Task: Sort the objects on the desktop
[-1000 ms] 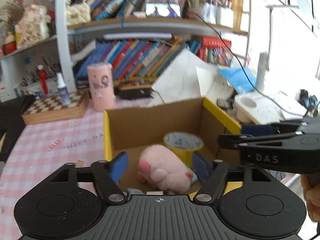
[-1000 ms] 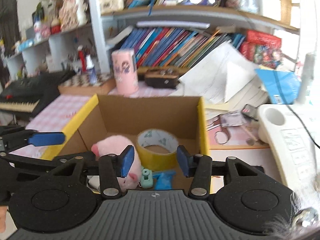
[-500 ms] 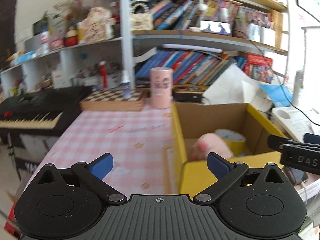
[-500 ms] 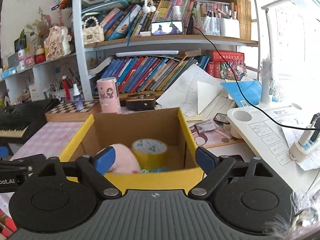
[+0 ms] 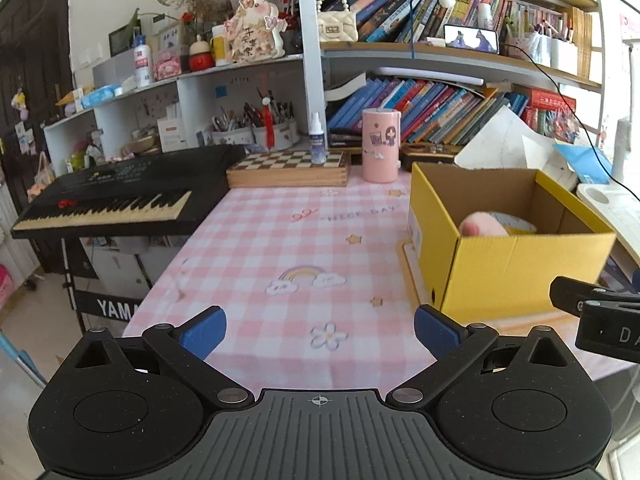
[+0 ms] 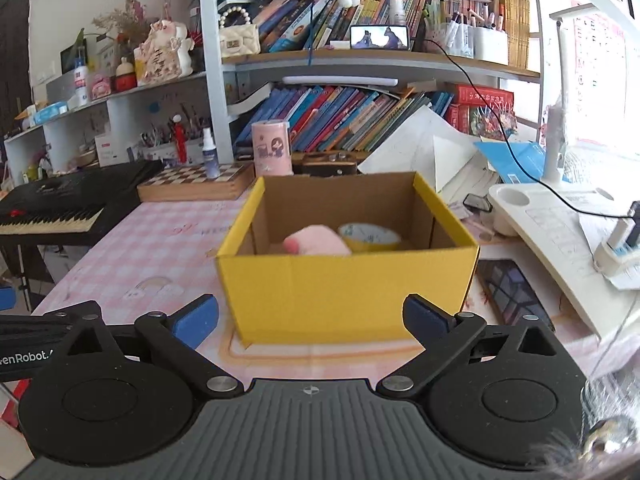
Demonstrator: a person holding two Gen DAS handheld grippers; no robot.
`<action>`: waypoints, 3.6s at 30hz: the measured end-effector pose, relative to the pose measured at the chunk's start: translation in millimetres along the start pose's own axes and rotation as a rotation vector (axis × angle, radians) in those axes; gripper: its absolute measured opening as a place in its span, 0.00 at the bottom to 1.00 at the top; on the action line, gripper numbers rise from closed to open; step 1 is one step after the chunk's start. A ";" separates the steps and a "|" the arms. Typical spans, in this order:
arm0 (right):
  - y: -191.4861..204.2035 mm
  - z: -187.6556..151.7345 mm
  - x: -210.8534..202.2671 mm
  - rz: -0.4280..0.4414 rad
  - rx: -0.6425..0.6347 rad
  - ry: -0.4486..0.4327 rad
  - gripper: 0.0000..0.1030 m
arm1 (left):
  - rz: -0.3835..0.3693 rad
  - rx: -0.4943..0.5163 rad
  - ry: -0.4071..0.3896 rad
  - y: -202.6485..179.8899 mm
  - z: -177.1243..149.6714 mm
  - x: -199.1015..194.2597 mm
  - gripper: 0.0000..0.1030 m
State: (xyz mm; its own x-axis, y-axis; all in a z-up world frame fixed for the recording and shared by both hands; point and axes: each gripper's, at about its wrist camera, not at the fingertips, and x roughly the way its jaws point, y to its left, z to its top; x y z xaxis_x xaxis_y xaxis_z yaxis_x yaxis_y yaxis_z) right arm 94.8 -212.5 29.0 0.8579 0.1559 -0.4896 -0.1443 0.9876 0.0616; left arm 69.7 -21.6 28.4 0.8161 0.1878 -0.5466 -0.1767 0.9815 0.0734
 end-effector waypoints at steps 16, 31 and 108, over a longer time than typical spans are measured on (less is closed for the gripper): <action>39.3 -51.1 -46.3 -0.060 0.030 0.139 1.00 | -0.082 0.046 0.108 29.0 -44.4 -30.6 0.99; 52.0 -61.7 -60.7 -0.063 0.026 0.155 1.00 | -0.108 0.065 0.113 40.1 -53.9 -42.2 0.99; 75.0 -59.1 -50.2 -0.066 -0.004 0.171 1.00 | -0.119 0.014 0.173 61.5 -54.9 -26.0 0.99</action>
State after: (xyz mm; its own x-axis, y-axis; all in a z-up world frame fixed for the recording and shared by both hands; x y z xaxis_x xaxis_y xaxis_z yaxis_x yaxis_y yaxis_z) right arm 11.8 -147.3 6.8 0.7691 0.0849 -0.6335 -0.0927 0.9955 0.0209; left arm 7.5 31.8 1.3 0.7238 0.0630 -0.6871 -0.0761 0.9970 0.0113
